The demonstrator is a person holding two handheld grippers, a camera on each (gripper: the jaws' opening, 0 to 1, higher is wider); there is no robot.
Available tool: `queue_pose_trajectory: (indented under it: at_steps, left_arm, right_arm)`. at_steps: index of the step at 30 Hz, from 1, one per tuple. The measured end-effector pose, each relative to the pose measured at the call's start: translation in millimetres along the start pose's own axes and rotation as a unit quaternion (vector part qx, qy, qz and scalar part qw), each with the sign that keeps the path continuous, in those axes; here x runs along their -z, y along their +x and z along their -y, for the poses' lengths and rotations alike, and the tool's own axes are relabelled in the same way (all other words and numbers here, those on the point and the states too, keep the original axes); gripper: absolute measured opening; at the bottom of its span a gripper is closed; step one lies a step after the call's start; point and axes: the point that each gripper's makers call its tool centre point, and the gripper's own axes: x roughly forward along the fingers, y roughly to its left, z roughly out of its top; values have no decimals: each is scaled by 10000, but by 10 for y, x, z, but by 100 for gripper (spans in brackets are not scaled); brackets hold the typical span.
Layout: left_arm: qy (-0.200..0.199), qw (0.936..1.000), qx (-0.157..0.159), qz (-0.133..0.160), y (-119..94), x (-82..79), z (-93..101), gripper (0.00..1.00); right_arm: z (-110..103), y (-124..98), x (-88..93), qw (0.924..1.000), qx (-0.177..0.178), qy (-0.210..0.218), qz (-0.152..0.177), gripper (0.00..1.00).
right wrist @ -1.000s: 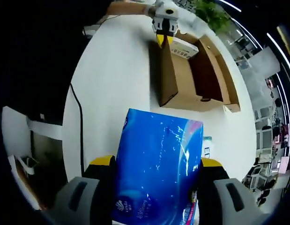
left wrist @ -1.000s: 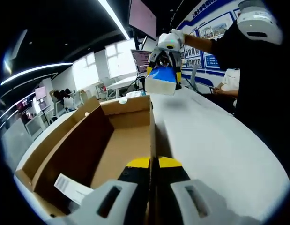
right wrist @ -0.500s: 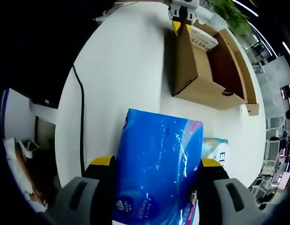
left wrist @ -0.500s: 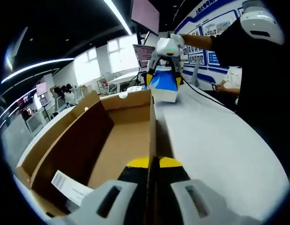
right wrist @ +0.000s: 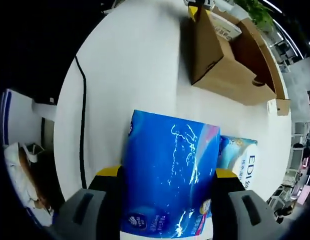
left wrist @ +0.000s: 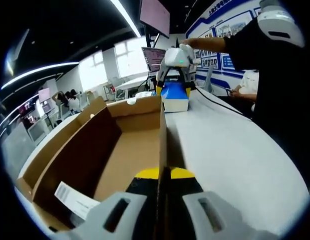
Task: Operate the shoe box by opening the lid, removing the specified soft item, and placing it in the target area until the item is outside and the box remains undamaged.
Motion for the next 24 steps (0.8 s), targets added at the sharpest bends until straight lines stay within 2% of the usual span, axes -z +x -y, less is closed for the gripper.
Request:
queue_pose_trajectory:
  at_steps: [10, 13, 18, 24]
  left_arm:
    - [7, 10000, -13, -26, 8, -4, 16, 3]
    - [-14, 10000, -8, -32, 9, -1, 15, 3]
    - [-22, 10000, -6, -40, 12, 9, 5, 3]
    - [-34, 10000, -4, -51, 12, 24, -7, 3]
  right_arm:
    - [19, 31, 81, 9999, 33, -76, -93, 71]
    - [57, 7, 141, 9997, 125, -53, -216, 67]
    - [73, -107, 102, 9998, 190, 24, 21, 64]
    - [64, -178, 91, 9996, 235, 137, 104, 57]
